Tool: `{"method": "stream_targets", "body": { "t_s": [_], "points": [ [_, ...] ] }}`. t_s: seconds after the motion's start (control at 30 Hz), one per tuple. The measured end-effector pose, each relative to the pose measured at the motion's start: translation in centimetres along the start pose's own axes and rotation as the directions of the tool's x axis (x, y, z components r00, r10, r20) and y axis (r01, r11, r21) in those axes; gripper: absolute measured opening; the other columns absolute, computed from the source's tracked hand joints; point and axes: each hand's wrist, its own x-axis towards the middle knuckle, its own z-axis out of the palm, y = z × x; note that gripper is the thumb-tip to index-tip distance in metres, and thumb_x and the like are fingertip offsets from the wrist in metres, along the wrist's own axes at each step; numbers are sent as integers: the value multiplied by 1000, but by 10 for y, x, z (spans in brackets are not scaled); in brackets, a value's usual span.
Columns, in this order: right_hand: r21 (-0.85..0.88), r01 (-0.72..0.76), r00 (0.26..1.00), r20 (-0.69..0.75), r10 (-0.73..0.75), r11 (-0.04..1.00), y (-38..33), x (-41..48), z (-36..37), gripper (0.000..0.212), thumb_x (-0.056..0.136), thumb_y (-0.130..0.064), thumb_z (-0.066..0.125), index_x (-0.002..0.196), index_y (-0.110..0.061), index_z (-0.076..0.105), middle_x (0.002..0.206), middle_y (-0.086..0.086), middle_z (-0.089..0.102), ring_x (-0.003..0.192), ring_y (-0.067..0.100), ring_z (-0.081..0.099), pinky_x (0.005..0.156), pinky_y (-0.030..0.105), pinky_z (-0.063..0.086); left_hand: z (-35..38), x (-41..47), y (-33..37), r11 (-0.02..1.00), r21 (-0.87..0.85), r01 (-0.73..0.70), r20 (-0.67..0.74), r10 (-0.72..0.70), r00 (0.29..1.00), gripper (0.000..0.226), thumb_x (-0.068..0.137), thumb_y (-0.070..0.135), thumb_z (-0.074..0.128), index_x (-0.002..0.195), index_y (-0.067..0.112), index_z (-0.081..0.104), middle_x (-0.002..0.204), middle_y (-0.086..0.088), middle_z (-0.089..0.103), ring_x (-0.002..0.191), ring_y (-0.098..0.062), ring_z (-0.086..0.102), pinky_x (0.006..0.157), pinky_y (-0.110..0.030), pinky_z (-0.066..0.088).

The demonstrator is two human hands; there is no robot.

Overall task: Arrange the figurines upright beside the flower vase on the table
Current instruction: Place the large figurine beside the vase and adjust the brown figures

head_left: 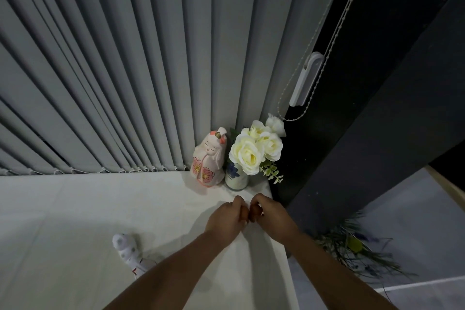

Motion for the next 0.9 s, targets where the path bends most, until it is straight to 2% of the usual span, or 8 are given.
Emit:
{"method": "stream_targets", "body": {
  "t_s": [0.2,0.33,0.47,0.57,0.67,0.77,0.9],
  "points": [
    [-12,-3,1000,10,3,1000,-1,-3,1,13,80,-5,53,87,-15,50,82,7,67,78,25,62,71,43,51,-2,-2,1,1000,-6,-16,28,16,999,26,79,11,57,103,11,47,96,-9,68,91,-28,60,64,-29,34],
    [-19,-23,999,23,24,1000,-2,-5,0,17,81,-9,52,96,-16,50,84,9,68,81,29,61,73,44,50,-2,-3,-2,999,-11,-32,41,33,999,28,77,10,56,104,11,47,95,-6,69,90,-28,61,64,-29,36],
    [-29,-31,999,22,32,999,-5,-8,-1,25,85,-12,51,109,-17,52,89,8,69,86,26,63,79,47,52,-5,-5,-3,999,18,-50,36,49,998,37,80,13,57,115,13,47,102,-6,68,96,-27,60,67,-29,38],
    [-51,-47,999,-2,47,998,-11,-13,-3,33,92,-13,48,124,-15,53,114,7,67,103,22,61,89,38,50,-6,-8,-5,998,51,-26,20,25,999,44,82,21,58,123,17,45,113,-7,65,106,-27,57,76,-34,45],
    [-113,-39,998,-46,34,993,-16,-17,-3,39,93,-14,47,132,-14,51,135,4,56,122,23,50,100,35,43,-10,-12,-9,992,112,-50,-34,54,998,47,85,24,57,130,17,45,129,-5,57,120,-25,51,93,-36,45],
    [-161,-17,990,-139,-5,987,-23,-22,0,39,93,-14,49,131,-13,53,139,3,53,127,24,45,105,34,39,-22,-19,-16,985,153,-80,-107,97,990,50,88,25,55,136,17,42,139,-2,50,128,-21,45,103,-31,39],
    [-135,-39,973,-231,7,990,-43,-32,6,41,87,-15,53,128,-14,55,137,1,55,127,22,43,105,33,37,-46,-35,-35,985,165,-56,-152,82,985,50,90,30,55,136,19,41,141,0,49,131,-19,42,107,-32,37]
  ]
}}
